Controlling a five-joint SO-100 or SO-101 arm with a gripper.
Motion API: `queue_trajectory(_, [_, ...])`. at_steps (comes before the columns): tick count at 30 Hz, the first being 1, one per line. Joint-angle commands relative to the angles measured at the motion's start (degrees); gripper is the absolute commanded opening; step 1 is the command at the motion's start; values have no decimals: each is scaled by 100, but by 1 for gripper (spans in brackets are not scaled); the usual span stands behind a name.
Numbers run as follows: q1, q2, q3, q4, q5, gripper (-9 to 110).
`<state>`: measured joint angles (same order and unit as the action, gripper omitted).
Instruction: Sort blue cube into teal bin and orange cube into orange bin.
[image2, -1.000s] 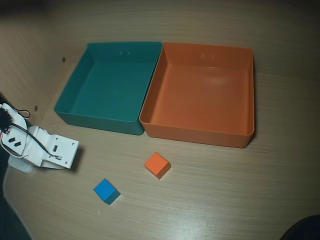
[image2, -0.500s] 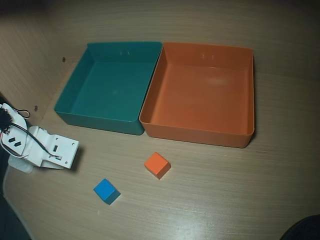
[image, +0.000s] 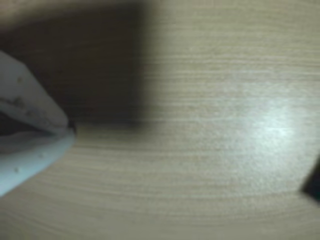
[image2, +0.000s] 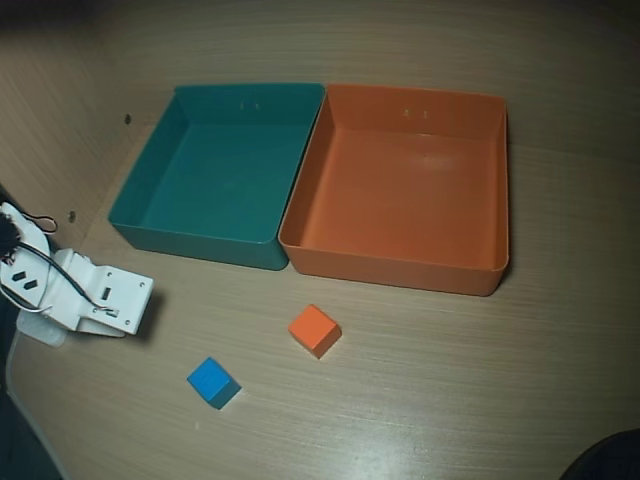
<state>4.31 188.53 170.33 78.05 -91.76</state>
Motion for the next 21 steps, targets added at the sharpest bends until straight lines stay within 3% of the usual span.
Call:
queue_trajectory(1, [211,-677,-1213,-18,62,-4])
queue_trajectory(13, [624,-4799,-4860,-9,70,29])
queue_trajectory(17, [633,-6082,-5836,62,281,32])
queue_trajectory(21, [624,-7146,-6706,0,1354,32])
